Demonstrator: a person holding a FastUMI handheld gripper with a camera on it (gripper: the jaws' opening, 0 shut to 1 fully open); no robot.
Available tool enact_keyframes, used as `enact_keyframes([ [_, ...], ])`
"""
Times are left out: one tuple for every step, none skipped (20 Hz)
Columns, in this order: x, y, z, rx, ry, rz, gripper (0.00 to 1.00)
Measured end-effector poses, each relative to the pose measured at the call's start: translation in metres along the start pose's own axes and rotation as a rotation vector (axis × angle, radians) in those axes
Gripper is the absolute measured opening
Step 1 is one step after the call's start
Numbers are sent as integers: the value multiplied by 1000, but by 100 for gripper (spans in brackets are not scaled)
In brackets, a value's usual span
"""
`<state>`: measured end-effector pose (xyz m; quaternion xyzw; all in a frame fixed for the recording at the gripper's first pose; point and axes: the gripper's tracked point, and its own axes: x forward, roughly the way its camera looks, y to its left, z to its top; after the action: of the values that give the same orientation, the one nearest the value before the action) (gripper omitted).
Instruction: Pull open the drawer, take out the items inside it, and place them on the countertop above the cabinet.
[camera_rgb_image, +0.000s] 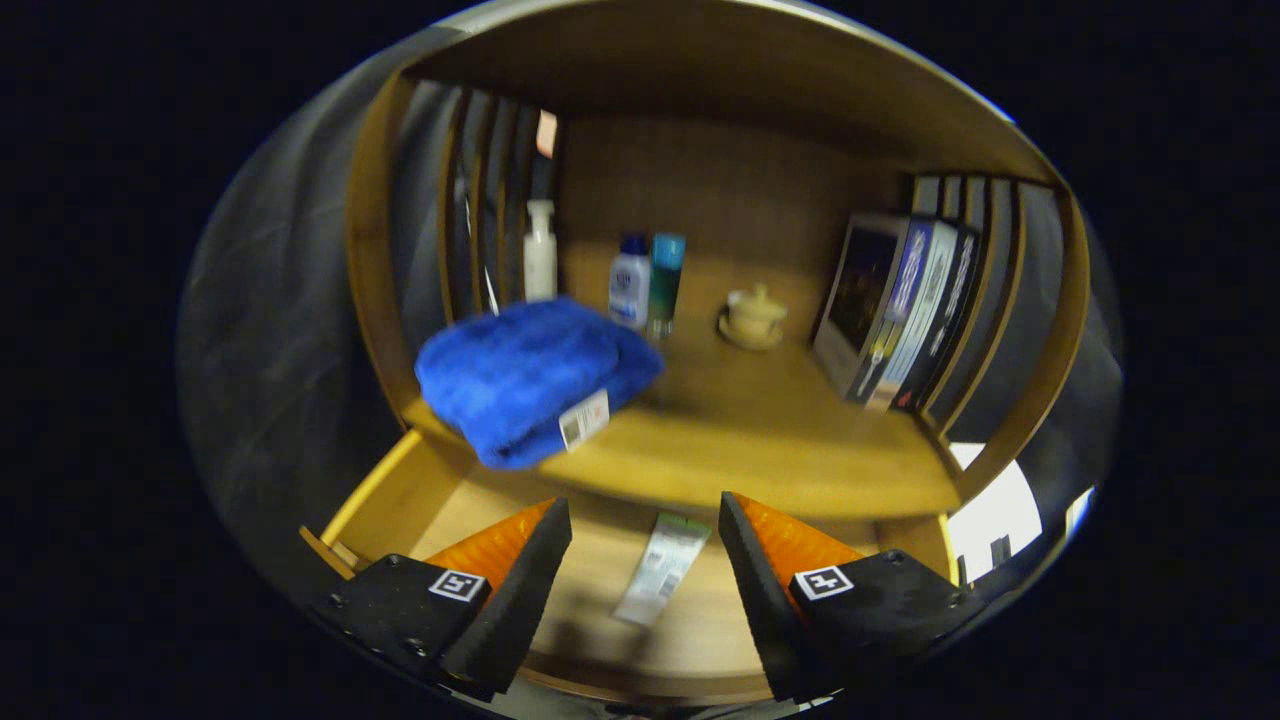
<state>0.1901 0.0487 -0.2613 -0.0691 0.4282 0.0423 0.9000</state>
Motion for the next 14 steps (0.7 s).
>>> enact_keyframes([
  [12, 5, -15, 22, 70, 25, 97],
  [24, 8, -27, 45, 128, 35, 97],
  [30, 7, -38, 65, 183, 34, 96],
  [37, 6, -48, 89, 228, 29, 95],
  [44, 7, -56, 113, 268, 33, 96],
  [47, 6, -63, 132, 308, 34, 95],
  [50, 3, -70, 146, 342, 21, 95],
  [53, -1, -75, 146, 371, 5, 95],
  [54, -7, -79, 140, 394, -17, 95],
  [59, -10, -84, 144, 410, -33, 95],
  [62, -11, -88, 149, 428, -39, 95],
  [66, -12, -93, 144, 454, -39, 94],
  [69, -10, -98, 135, 475, -39, 93],
  [70, -8, -104, 127, 497, -39, 92],
])
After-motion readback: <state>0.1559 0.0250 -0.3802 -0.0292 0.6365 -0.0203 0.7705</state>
